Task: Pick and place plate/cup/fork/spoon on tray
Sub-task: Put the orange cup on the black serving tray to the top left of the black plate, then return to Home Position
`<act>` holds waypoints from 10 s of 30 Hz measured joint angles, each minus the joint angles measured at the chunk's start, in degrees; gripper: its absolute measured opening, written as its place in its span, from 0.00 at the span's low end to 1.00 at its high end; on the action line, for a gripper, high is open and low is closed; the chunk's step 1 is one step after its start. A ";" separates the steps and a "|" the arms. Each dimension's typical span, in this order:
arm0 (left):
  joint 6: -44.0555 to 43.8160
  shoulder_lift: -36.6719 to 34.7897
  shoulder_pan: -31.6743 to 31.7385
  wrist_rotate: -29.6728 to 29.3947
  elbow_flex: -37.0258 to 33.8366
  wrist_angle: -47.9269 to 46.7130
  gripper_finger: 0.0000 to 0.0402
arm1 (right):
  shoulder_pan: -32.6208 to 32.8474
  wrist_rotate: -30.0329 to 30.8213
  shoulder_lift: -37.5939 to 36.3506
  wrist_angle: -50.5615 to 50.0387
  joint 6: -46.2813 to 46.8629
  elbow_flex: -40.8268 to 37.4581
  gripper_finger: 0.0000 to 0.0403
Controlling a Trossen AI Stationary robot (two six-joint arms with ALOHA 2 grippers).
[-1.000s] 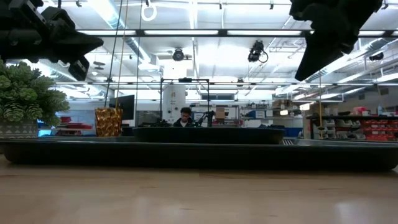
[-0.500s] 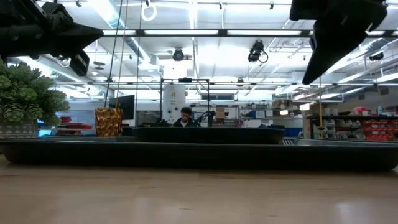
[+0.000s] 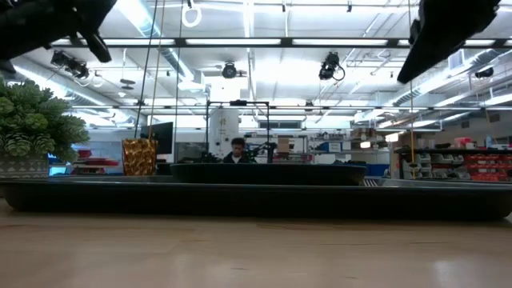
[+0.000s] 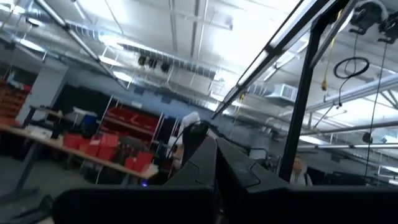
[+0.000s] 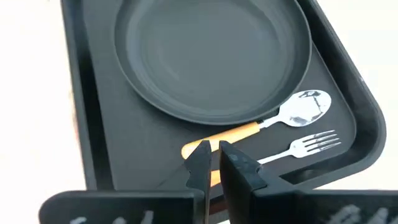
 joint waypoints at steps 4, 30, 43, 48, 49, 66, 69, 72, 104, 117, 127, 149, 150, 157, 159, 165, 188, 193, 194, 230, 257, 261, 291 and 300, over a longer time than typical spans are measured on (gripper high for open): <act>0.18 0.00 0.00 -0.02 -0.01 0.68 0.03 | 2.20 4.61 -4.16 -1.03 -0.13 0.02 0.08; 19.21 5.02 6.94 -32.28 9.52 -32.69 0.03 | -8.32 18.86 -16.03 -6.51 -6.89 0.02 0.08; 7.66 37.64 28.33 -26.82 34.16 -57.07 0.03 | -11.99 16.87 -15.76 -5.09 -13.76 0.02 0.08; 9.00 55.30 36.93 -18.53 40.55 -57.25 0.13 | -11.99 17.38 -15.76 -4.60 -15.25 0.02 0.08; 9.14 58.81 38.30 -17.26 42.02 -57.35 0.17 | -11.99 17.38 -15.76 -4.61 -15.40 0.02 0.08; 13.05 86.04 43.17 -14.66 62.32 -65.23 0.63 | -11.97 11.38 -15.72 -4.65 -7.89 -7.08 0.08; 12.94 86.03 43.17 -14.78 63.05 -65.25 0.62 | -11.97 11.28 -15.72 -4.48 -7.44 -8.27 0.08; 11.83 86.03 43.17 -14.77 63.07 -65.86 0.60 | -11.97 11.26 -15.72 -4.37 -7.42 -9.01 0.08; 10.54 94.71 38.44 -18.44 62.96 -80.80 0.46 | -11.93 11.03 -15.72 -4.63 -8.29 -9.11 0.08; 13.40 92.07 27.28 -18.62 63.01 -81.37 0.05 | -11.93 8.22 -15.72 -3.89 -7.42 -9.11 0.08; 12.09 81.69 10.62 -18.08 63.05 -83.49 0.04 | -11.93 8.22 -15.72 -0.19 -7.61 -9.09 0.08; 16.05 85.48 -6.82 -10.34 63.07 -86.14 0.05 | -11.93 3.85 -15.72 4.11 -7.89 -9.07 0.08; 16.51 86.19 -6.44 -10.54 63.07 -86.40 0.05 | -11.93 3.77 -15.72 4.10 -7.86 -9.07 0.08; 18.31 88.95 -4.66 -10.54 63.05 -86.70 0.06 | -11.93 1.90 -15.72 3.80 -7.84 -9.07 0.08; 18.41 88.98 -4.25 -10.49 63.03 -86.72 0.06 | -11.93 1.83 -15.72 3.64 -7.91 -9.07 0.08; 17.37 88.96 -3.63 -10.54 63.03 -86.77 0.12 | -11.93 1.70 -15.72 3.58 -8.00 -9.08 0.08; 22.80 88.89 -3.37 -27.15 63.01 -74.92 0.42 | -10.22 5.03 -15.74 4.18 -5.93 -15.43 0.01; 25.05 88.56 -2.64 -27.38 63.11 -71.66 0.42 | -10.24 4.98 -15.74 4.02 -5.93 -17.33 0.02; 25.04 88.43 -2.51 -27.39 63.38 -71.94 0.42 | -10.24 5.00 -15.74 4.19 -5.93 -17.33 0.02; 27.87 82.10 -6.28 -13.46 73.93 -73.34 0.41 | -10.24 3.47 -15.93 12.55 -10.88 -15.91 0.02; 24.48 82.38 -19.57 -25.31 63.84 -49.16 0.41 | -10.24 4.99 -15.93 28.23 -23.05 -15.91 0.02; 27.01 81.39 -20.21 -29.03 63.87 -48.20 0.41 | -10.24 4.98 -15.93 29.70 -23.05 -15.91 0.02; 17.49 26.84 -20.22 -30.65 30.37 -43.57 0.41 | -10.26 4.90 -15.93 33.66 -23.07 -15.91 0.02; 21.13 22.62 -20.22 -27.14 27.95 -29.36 0.41 | -10.24 4.92 -15.93 34.25 -23.07 -15.91 0.02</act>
